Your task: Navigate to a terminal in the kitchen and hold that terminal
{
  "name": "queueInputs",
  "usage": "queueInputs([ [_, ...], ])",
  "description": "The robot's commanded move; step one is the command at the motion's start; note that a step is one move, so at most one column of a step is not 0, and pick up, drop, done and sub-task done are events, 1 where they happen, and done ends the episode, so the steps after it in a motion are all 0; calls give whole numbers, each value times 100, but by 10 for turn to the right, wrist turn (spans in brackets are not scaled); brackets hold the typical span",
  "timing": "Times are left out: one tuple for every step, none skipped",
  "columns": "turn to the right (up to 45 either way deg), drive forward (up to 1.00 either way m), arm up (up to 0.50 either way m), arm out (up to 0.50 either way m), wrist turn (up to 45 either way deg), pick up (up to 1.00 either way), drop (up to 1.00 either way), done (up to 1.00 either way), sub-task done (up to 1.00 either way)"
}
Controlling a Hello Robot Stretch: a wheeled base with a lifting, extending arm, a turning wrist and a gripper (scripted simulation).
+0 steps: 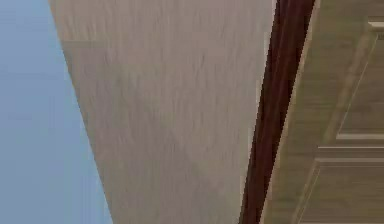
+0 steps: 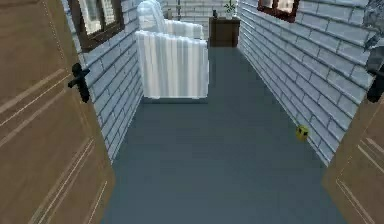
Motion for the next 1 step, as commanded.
queueInputs([
  [450, 0, 0, 0, 0, 0, 0, 0, 0],
])
